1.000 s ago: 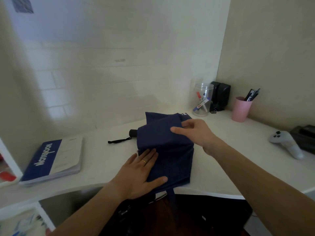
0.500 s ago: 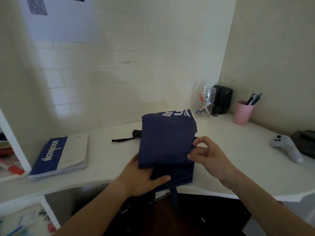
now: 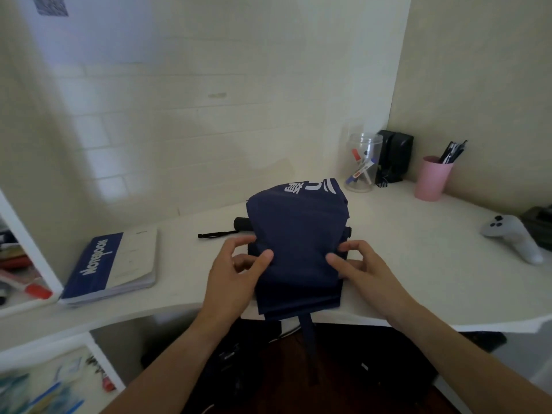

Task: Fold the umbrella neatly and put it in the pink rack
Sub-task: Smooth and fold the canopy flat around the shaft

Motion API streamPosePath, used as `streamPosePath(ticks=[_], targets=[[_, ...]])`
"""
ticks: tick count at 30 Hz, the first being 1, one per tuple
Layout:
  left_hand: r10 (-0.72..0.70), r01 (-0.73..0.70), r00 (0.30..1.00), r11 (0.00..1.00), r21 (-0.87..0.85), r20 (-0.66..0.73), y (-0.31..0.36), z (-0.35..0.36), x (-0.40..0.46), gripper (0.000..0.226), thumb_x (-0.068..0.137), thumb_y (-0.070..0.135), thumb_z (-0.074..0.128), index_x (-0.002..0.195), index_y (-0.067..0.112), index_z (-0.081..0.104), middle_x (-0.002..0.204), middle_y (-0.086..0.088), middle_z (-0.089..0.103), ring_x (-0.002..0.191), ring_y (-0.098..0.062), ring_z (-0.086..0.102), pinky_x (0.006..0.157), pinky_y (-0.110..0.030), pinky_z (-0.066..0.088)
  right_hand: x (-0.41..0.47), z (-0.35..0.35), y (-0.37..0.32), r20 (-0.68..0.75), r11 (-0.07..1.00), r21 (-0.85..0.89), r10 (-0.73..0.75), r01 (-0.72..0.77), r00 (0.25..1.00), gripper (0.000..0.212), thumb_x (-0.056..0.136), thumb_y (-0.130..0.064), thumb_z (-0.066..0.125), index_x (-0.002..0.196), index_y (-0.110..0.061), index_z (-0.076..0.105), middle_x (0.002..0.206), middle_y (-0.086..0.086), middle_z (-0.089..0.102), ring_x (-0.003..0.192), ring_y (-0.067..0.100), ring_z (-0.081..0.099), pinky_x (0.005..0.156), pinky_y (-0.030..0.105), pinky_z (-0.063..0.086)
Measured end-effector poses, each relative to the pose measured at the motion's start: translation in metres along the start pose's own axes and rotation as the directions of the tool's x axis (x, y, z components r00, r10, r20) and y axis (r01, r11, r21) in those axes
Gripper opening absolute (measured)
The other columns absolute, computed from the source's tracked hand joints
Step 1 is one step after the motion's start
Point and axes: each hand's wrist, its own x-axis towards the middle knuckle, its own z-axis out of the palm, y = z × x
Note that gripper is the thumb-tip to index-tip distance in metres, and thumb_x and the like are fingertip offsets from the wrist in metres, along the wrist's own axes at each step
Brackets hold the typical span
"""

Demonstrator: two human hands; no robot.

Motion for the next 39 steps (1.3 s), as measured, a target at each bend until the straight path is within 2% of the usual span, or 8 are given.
streamPosePath(ticks=[7, 12, 17, 21, 26, 31, 34, 39], targets=[[0.129, -0.150, 0.984, 0.972, 0.182, 0.122, -0.012, -0.011, -0.005, 0.019, 0.094, 0.017, 0.070, 0.106, 0.031, 0.067, 0.067, -0.007, 0.062, 0.069, -0.018, 0.064, 0.073, -0.036, 0.054, 0.005, -0.005, 0.001, -0.144, 1.000, -0.020, 0.011, -0.014, 0.989, 0.035, 0.085, -0.014, 0.079, 0.109, -0.016, 0.054, 0.085, 0.020, 0.076, 0.077, 0.022, 0.072, 0.076, 0.033, 0.052], [0.083, -0.171, 0.973, 0.887, 0.429, 0.214, -0.018, -0.014, -0.012, 0.029, 0.088, 0.026, 0.077, 0.115, 0.035, 0.074, 0.066, 0.021, 0.062, 0.073, -0.002, 0.065, 0.074, -0.006, 0.043, 0.001, -0.011, 0.014, -0.006, 0.947, -0.292, -0.139, 0.131, 0.990, 0.025, 0.083, -0.011, 0.080, 0.089, -0.023, 0.059, 0.061, 0.002, 0.067, 0.060, 0.012, 0.062, 0.071, 0.027, 0.048], [0.133, -0.308, 0.938, 0.742, 0.595, 0.320, -0.018, -0.017, -0.012, 0.046, 0.084, 0.043, 0.077, 0.128, 0.037, 0.067, 0.080, 0.019, 0.063, 0.087, 0.001, 0.055, 0.081, -0.015, 0.040, -0.001, -0.006, 0.007, 0.055, 0.633, -0.755, -0.201, 0.172, 0.978, 0.016, 0.081, -0.031, 0.078, 0.090, -0.037, 0.066, 0.082, -0.014, 0.058, 0.086, 0.011, 0.062, 0.076, 0.028, 0.048], [0.139, -0.357, 0.920, 0.689, 0.631, 0.367, -0.016, -0.015, -0.007, 0.047, 0.085, 0.043, 0.076, 0.130, 0.034, 0.068, 0.077, 0.019, 0.063, 0.090, -0.003, 0.056, 0.086, -0.020, 0.044, 0.002, 0.018, -0.011, 0.226, 0.363, -0.756, -0.636, 0.544, 0.738, 0.017, 0.091, -0.033, 0.065, 0.106, -0.027, 0.072, 0.104, -0.008, 0.061, 0.099, 0.015, 0.054, 0.083, 0.029, 0.049], [0.134, -0.453, 0.879, 0.530, 0.717, 0.457, -0.012, -0.017, -0.005, 0.045, 0.090, 0.056, 0.062, 0.129, 0.034, 0.068, 0.088, 0.012, 0.068, 0.095, -0.009, 0.055, 0.088, -0.025, 0.044, 0.026, 0.019, 0.024, 0.501, 0.215, -0.789, -0.318, 0.575, 0.805, 0.056, 0.099, -0.048, 0.035, 0.147, -0.023, 0.051, 0.156, -0.001, 0.046, 0.146, 0.023, 0.037, 0.118, 0.042, 0.036], [0.522, -0.646, 0.712, 0.226, 0.729, 0.469, -0.003, 0.006, 0.008, 0.040, 0.106, 0.042, 0.041, 0.103, 0.019, 0.074, 0.107, -0.004, 0.057, 0.102, -0.021, 0.052, 0.091, -0.039, 0.049, 0.023, 0.014, 0.041, 0.564, 0.244, -0.759, -0.216, 0.603, 0.797, 0.069, 0.100, -0.056, 0.009, 0.161, -0.023, 0.013, 0.168, -0.007, 0.008, 0.156, 0.011, 0.001, 0.128, 0.033, 0.006], [0.330, -0.706, 0.707, 0.277, 0.652, 0.625, -0.023, 0.020, 0.016, 0.053, 0.108, 0.047, 0.030, 0.156, 0.025, 0.036, 0.160, -0.004, 0.039, 0.149, -0.021, 0.033, 0.121, -0.038, 0.031, 0.021, 0.012, 0.043, 0.554, 0.250, -0.776, -0.170, 0.580, 0.815, 0.071, 0.100, -0.056, 0.009, 0.161, -0.021, 0.001, 0.168, -0.007, -0.004, 0.154, 0.006, -0.007, 0.128, 0.034, 0.004], [0.105, -0.629, 0.769, 0.306, 0.715, 0.631, -0.051, 0.014, 0.018, 0.062, 0.103, 0.065, 0.007, 0.160, 0.044, -0.004, 0.170, 0.012, -0.005, 0.157, -0.008, -0.007, 0.128, -0.038, 0.004, 0.014, -0.018, 0.032, 0.554, 0.254, -0.802, -0.018, 0.540, 0.832, 0.080, 0.094, -0.071, 0.006, 0.160, -0.030, -0.008, 0.165, -0.017, -0.016, 0.151, -0.004, -0.015, 0.127, 0.030, -0.001]])
